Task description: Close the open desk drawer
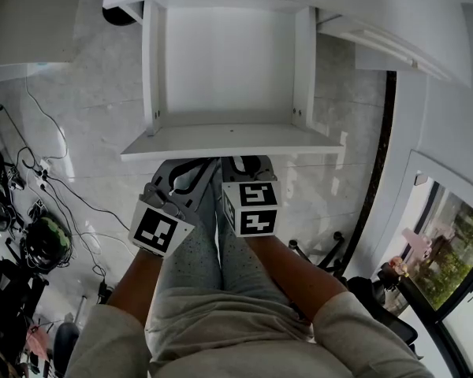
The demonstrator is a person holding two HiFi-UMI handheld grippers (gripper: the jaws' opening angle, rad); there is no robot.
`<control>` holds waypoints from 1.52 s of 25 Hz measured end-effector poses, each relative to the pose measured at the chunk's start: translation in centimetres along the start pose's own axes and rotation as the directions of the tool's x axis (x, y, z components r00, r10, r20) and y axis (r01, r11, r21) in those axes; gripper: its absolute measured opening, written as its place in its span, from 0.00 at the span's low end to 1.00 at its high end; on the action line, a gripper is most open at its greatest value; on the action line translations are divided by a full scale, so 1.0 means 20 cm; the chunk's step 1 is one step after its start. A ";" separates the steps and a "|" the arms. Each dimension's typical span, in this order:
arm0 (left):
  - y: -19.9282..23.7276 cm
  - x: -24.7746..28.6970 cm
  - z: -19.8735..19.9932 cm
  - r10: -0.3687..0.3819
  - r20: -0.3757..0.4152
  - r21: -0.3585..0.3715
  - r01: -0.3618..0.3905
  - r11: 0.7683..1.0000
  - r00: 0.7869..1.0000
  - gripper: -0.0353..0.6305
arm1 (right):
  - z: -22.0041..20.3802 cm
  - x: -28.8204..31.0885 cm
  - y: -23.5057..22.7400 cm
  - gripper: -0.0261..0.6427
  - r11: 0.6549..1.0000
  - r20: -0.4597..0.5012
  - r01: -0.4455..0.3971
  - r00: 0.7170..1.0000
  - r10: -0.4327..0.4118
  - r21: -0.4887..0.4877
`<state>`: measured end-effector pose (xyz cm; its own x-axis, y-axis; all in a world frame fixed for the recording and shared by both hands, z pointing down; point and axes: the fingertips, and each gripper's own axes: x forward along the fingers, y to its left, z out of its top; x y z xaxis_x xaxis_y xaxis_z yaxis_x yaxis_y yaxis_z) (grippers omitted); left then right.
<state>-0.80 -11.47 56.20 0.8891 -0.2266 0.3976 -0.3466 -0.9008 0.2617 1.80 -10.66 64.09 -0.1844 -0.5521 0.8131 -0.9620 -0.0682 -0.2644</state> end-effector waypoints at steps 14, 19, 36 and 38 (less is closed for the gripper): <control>0.21 0.11 0.11 0.050 0.038 -0.036 -0.049 0.998 0.998 0.08 | 0.21 0.10 -0.05 0.19 1.000 0.026 -0.009 1.000 0.009 -0.018; 0.27 0.17 0.15 0.061 0.062 -0.064 -0.057 0.996 0.996 0.08 | 0.29 0.14 -0.08 0.19 1.000 0.034 -0.009 0.999 0.009 -0.018; 0.53 0.31 0.27 0.106 0.097 -0.100 -0.097 0.990 0.990 0.08 | 0.55 0.29 -0.12 0.19 0.998 0.073 -0.024 0.997 0.028 -0.051; 0.54 0.33 0.29 0.109 0.102 -0.105 -0.099 0.990 0.989 0.08 | 0.57 0.29 -0.13 0.19 0.998 0.077 -0.027 0.997 0.031 -0.050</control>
<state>3.03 -24.77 56.50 0.8718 -0.3605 0.3318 -0.4620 -0.8303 0.3118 5.53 -23.24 63.62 -0.1983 -0.6164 0.7620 -0.9655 -0.0110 -0.2602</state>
